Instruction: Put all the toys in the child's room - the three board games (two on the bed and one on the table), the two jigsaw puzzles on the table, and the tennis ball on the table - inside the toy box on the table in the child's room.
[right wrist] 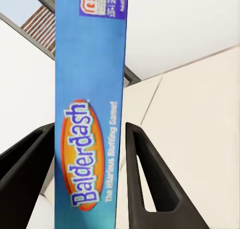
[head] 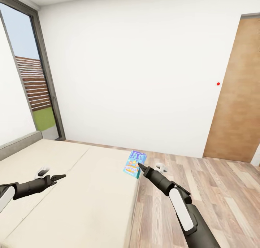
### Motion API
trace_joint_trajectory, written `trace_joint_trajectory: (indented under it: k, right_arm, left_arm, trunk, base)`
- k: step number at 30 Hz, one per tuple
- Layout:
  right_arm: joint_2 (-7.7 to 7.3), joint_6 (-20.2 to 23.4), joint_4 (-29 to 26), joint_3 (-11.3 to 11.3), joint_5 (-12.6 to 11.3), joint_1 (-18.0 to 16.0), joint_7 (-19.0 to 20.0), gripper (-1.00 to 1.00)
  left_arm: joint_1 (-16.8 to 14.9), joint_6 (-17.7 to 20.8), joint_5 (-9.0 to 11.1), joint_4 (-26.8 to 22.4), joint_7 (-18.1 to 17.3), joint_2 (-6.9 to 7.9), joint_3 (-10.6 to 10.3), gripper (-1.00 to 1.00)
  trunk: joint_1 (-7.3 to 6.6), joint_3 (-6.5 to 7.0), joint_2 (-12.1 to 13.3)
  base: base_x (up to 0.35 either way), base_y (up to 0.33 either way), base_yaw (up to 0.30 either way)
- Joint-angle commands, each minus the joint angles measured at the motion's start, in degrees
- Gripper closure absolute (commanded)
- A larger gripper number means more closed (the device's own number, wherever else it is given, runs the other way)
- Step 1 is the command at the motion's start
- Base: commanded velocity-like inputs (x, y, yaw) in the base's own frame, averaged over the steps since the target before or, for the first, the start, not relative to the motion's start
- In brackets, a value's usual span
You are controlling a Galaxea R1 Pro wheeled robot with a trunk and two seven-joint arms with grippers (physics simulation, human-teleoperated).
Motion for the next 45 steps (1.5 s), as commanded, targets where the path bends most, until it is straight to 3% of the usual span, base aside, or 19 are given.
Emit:
trace_joint_trajectory:
  k: [1, 25, 45]
  right_arm:
    - [0.02, 0.31, -0.03, -0.07, -0.32, -0.04, 0.04, 1.00]
    - [0.02, 0.37, -0.03, -0.07, -0.32, -0.06, 0.04, 1.00]
    - [0.02, 0.32, -0.03, -0.07, -0.32, -0.06, 0.03, 1.00]
  left_arm:
    - [-0.05, 0.34, 0.34, -0.01, 0.01, 0.04, -0.12, -1.00]
    - [-0.05, 0.34, 0.29, 0.02, 0.01, 0.04, -0.10, -1.00]
    - [-0.05, 0.34, 0.31, 0.03, 0.01, 0.04, -0.09, -1.00]
  trunk:
    - [0.01, -0.09, -0.07]
    - [0.01, -0.09, -0.07]
    - [0.01, -0.09, -0.07]
  base:
    - [-0.005, -0.274, 0.000]
    - [-0.012, -0.180, 0.000]
    - [-0.002, -0.085, 0.000]
